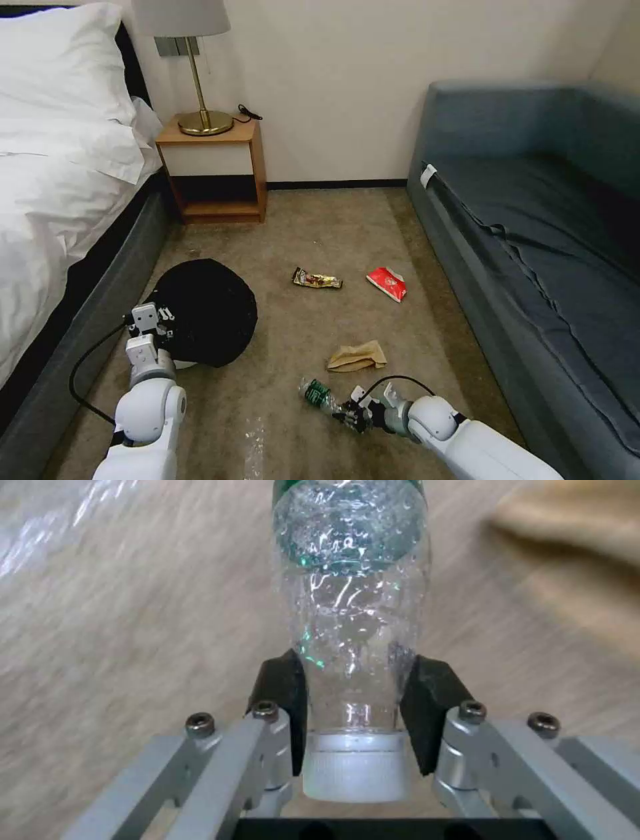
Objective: Pick up the trash bin, then pick up the garbage on the floor and place it into the trash bin.
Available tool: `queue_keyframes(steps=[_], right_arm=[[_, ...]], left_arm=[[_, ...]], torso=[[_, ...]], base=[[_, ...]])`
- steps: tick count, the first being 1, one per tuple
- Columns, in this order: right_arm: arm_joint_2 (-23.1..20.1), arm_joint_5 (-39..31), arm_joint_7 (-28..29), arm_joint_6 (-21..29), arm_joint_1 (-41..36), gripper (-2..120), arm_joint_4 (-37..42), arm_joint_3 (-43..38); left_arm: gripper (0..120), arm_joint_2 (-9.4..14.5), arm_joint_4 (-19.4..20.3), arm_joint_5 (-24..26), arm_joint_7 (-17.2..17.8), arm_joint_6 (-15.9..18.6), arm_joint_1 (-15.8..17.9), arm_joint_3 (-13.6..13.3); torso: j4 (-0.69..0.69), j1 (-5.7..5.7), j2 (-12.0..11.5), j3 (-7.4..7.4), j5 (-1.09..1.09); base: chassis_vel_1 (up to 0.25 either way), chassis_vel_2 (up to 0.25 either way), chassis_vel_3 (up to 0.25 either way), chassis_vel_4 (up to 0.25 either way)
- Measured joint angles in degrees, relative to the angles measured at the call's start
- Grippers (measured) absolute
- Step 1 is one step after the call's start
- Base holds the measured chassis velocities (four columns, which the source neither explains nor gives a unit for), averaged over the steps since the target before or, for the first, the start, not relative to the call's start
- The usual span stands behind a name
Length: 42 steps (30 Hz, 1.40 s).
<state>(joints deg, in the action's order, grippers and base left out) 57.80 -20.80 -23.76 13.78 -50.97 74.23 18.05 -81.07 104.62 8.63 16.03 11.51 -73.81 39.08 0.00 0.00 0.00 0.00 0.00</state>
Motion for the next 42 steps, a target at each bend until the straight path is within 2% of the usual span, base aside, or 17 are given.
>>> queue_keyframes(steps=[3,11,13,16,18,26,33,35,36,39,40,42], right_arm=[[-0.8,1.0,-0.6,-1.3,1.5,27,1.2,-1.2],[-3.8,-2.5,-0.3,-1.3,8.2,27,4.6,-1.9],[-5.2,-4.6,0.1,-1.2,13.0,27,5.8,-0.9],[-5.6,-5.1,0.2,-1.2,14.6,27,6.2,-0.5],[-6.6,-6.9,0.5,-0.6,19.0,27,7.7,1.0],[-6.8,-10.7,2.0,1.4,24.6,27,11.7,5.0],[-2.7,-15.8,6.6,0.2,29.9,27,12.6,10.9],[0.9,-19.1,9.0,-3.0,33.4,27,10.4,14.5],[0.9,-19.1,9.0,-3.0,33.4,27,10.4,14.5],[6.3,-20.9,10.8,-4.4,36.1,27,7.4,17.1],[6.3,-20.9,10.8,-4.4,36.1,27,7.4,17.1],[9.4,-21.9,12.3,-5.0,36.9,27,6.0,18.5]], left_arm=[[4,0.3,-0.2,0.4,0.0,0.1,0.4,0.0],[4,0.8,-0.5,1.3,-0.1,0.6,1.6,-0.5],[4,1.3,-0.9,1.6,-0.1,0.8,2.2,-0.9],[4,1.5,-1.0,1.7,-0.1,0.8,2.4,-1.0],[4,2.5,-1.1,2.5,-0.1,1.1,3.3,-1.4],[4,4.0,-1.6,3.4,-0.6,1.3,4.2,-2.0],[4,4.2,-2.2,3.5,-1.7,1.3,4.5,-3.0],[4,3.9,-2.2,3.4,-2.1,1.3,4.6,-3.5],[4,3.9,-2.2,3.4,-2.1,1.3,4.6,-3.5],[4,3.7,-2.1,3.4,-2.5,1.3,4.6,-3.6],[4,3.7,-2.1,3.4,-2.5,1.3,4.6,-3.6],[4,3.9,-2.2,3.7,-2.9,1.2,4.7,-3.0]], torso=[[0.0,0.0,0.0,0.0,0.02],[0.0,0.0,0.0,0.0,0.01],[0.01,0.0,0.0,0.0,0.0],[0.01,0.0,0.0,0.0,0.0],[0.0,0.0,0.0,0.0,0.0],[0.0,0.0,0.0,0.0,-0.01],[0.0,0.0,0.0,0.0,0.0],[0.0,0.0,0.0,-0.01,-0.03],[0.0,0.0,0.0,-0.01,-0.03],[0.01,0.0,0.0,0.0,-0.02],[0.01,0.0,0.0,0.0,-0.02],[0.02,0.0,0.0,0.0,-0.02]], base=[[0.0,0.0,0.0,0.0],[0.0,0.0,0.0,0.0],[0.0,0.0,0.0,0.0],[0.0,0.0,0.0,0.0],[0.0,0.0,0.0,0.0],[0.0,0.0,0.0,0.0],[0.0,0.0,0.0,0.0],[0.0,0.0,0.0,0.0],[0.0,0.0,0.0,0.0],[0.0,0.0,0.0,0.0],[0.0,0.0,0.0,0.0],[0.0,0.0,0.0,0.0]])
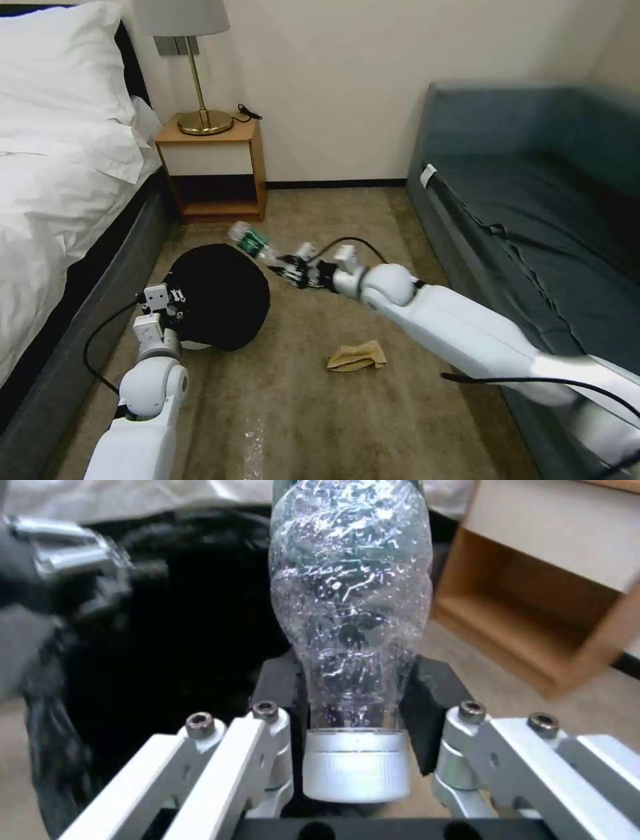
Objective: Pick up the trash bin, then pick up the garbage on the floor and place it into the trash bin.
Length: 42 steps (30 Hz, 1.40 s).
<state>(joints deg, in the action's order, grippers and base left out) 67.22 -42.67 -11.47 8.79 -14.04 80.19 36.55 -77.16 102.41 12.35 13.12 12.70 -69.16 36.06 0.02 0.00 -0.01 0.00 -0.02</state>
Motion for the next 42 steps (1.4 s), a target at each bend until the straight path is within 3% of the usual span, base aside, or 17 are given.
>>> queue_keyframes(steps=[7,18,23,31,33,36,42], right_arm=[[7.6,-0.3,5.6,-1.6,-0.9,27,-3.1,3.6],[9.7,-0.8,11.8,-1.2,-3.4,31,-2.3,7.2],[9.9,-0.3,13.8,-0.6,-4.8,56,-2.0,7.5],[9.3,-0.4,13.9,-0.5,-4.9,77,-1.7,7.1],[8.7,-0.4,13.9,-0.5,-4.9,90,-1.4,6.8],[8.3,-0.4,13.9,-0.5,-5.0,98,-1.1,6.6],[6.9,-0.8,14.1,-0.4,-4.7,100,-0.3,5.4]], left_arm=[[4,0.0,-1.4,0.2,-0.6,-0.2,0.8,0.6],[4,-0.2,-1.3,0.6,-0.9,-0.2,0.8,0.7],[4,0.4,-1.1,1.2,-1.0,-0.2,0.7,1.2],[4,0.4,-1.1,1.3,-1.0,-0.2,0.7,1.2],[4,0.4,-1.1,1.3,-1.0,-0.2,0.8,1.2],[4,0.3,-1.1,1.3,-1.0,-0.2,0.8,1.2],[4,0.2,-0.7,1.1,-1.0,-0.2,0.6,1.1]], torso=[[0.0,0.0,0.0,0.0,0.0],[-0.02,0.0,0.0,0.0,0.01],[-0.02,0.0,0.0,0.0,0.02],[-0.02,0.0,0.0,0.0,0.02],[-0.02,0.0,0.0,0.0,0.02],[-0.02,0.0,0.0,0.01,0.02],[-0.02,0.0,0.0,0.01,0.03]], base=[[0.0,0.0,0.0,0.0],[0.0,0.0,0.0,0.0],[0.0,0.0,0.0,0.0],[0.0,0.0,0.0,0.0],[0.0,0.0,0.0,0.0],[0.0,0.0,0.0,0.0],[0.0,0.0,0.0,0.0]])
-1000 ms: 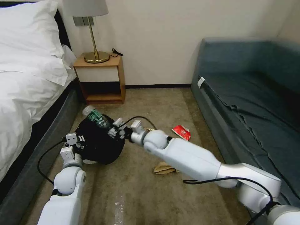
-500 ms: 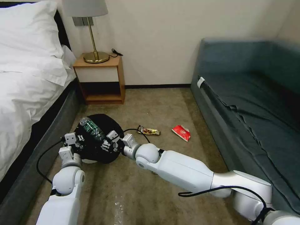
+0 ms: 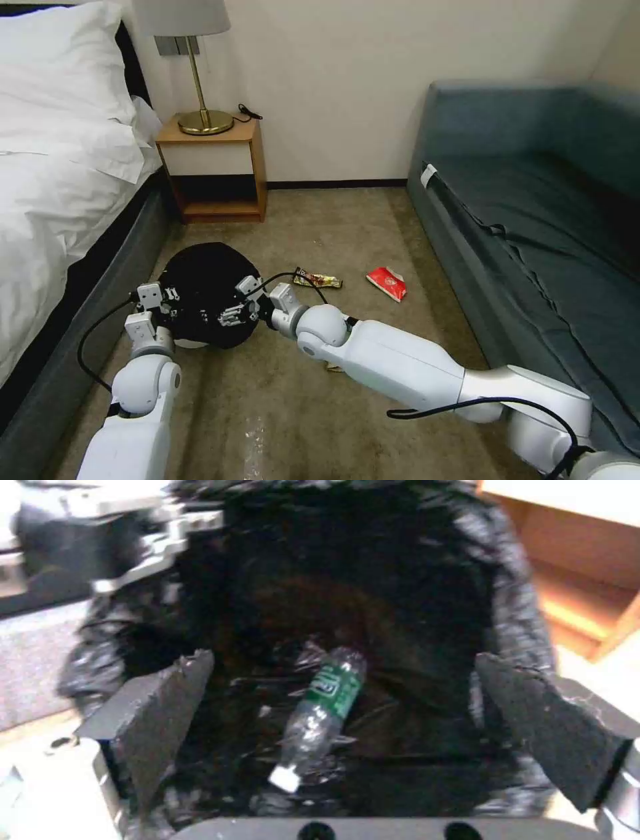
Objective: Pick up the trash bin, then pick up the garbage on the floor and place it into the trash bin.
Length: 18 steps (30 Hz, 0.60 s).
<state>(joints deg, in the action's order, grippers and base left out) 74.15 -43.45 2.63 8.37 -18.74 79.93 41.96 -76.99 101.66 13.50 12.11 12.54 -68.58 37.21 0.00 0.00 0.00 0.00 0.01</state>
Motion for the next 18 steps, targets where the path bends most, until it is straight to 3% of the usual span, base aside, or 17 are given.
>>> queue_keyframes(steps=[8,10,15,18], right_arm=[[-5.2,1.9,-2.2,-0.4,-0.9,100,-2.4,-5.2],[-9.5,4.0,-5.4,-1.2,-2.3,100,-5.1,-8.7],[-13.2,7.1,-9.3,-3.0,-4.2,100,-8.4,-11.8],[-15.8,12.8,-13.9,-4.7,-7.1,100,-13.7,-16.3]], left_arm=[[4,0.2,0.9,0.2,0.1,-0.2,-1.1,1.0],[4,0.3,0.9,0.3,0.0,-0.5,-1.7,1.4],[4,0.1,0.9,0.4,0.0,-0.7,-1.8,1.6],[4,-0.2,0.7,0.4,-0.2,-0.8,-1.9,1.6]], torso=[[0.01,0.0,0.0,0.0,0.01],[0.01,0.0,0.0,0.0,0.02],[-0.02,0.0,0.0,0.0,0.01],[-0.03,0.0,0.0,0.0,0.01]], base=[[0.0,0.0,0.0,0.0],[0.0,0.0,0.0,0.0],[0.0,0.0,0.0,0.0],[0.0,0.0,0.0,0.0]])
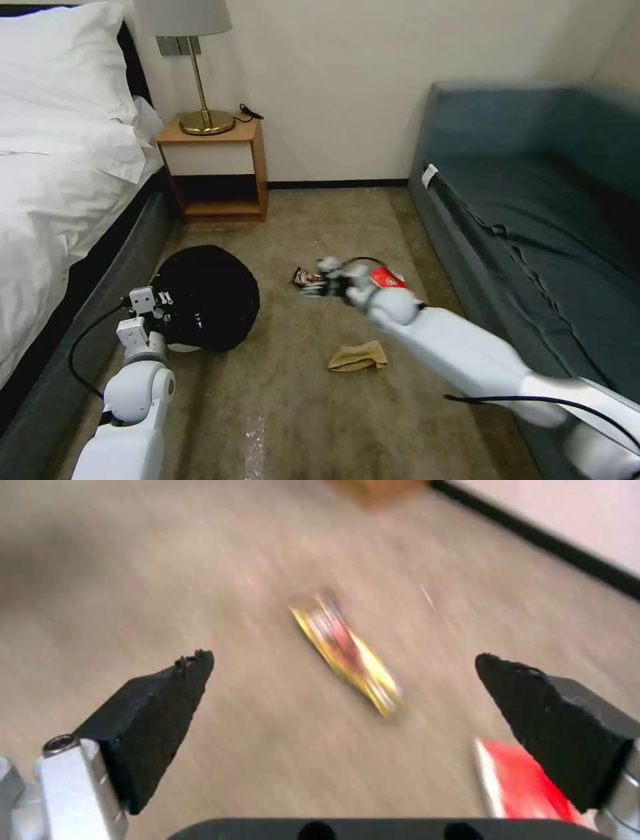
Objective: Pick up the trash bin, then pick up the garbage on the floor and place it into the trash bin.
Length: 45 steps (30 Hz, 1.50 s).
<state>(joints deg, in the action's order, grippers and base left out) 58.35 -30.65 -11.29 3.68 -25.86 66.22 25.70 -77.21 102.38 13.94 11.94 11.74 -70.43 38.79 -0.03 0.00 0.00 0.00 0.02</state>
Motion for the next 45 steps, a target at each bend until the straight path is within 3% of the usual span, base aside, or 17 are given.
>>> queue_keyframes(steps=[5,13,21,45], right_arm=[[-1.2,7.9,-5.6,-1.7,-4.4,100,-7.1,-7.0],[-1.1,13.5,-9.8,-3.0,-7.4,100,-9.4,-11.1],[2.0,20.9,-16.0,-6.8,-11.9,100,-12.5,-15.4],[8.6,27.9,-25.5,-12.8,-13.1,100,-20.3,-18.3]], left_arm=[[4,-0.5,-0.1,-0.1,0.0,0.0,0.1,-0.5],[4,-0.9,-0.2,-0.3,0.0,0.0,0.2,-0.7],[4,-1.1,0.2,-0.8,0.0,0.1,-0.2,-0.5],[4,-2.1,2.1,-3.1,-0.4,0.2,-2.8,-1.3]], torso=[[0.01,0.0,0.0,0.0,0.01],[0.02,0.0,0.0,0.0,-0.01],[0.04,0.0,0.0,0.0,-0.01],[0.03,0.0,0.0,0.0,-0.02]], base=[[0.0,0.0,0.0,0.0],[0.0,0.0,0.0,0.0],[0.0,0.0,0.0,0.0],[0.0,0.0,0.0,0.0]])
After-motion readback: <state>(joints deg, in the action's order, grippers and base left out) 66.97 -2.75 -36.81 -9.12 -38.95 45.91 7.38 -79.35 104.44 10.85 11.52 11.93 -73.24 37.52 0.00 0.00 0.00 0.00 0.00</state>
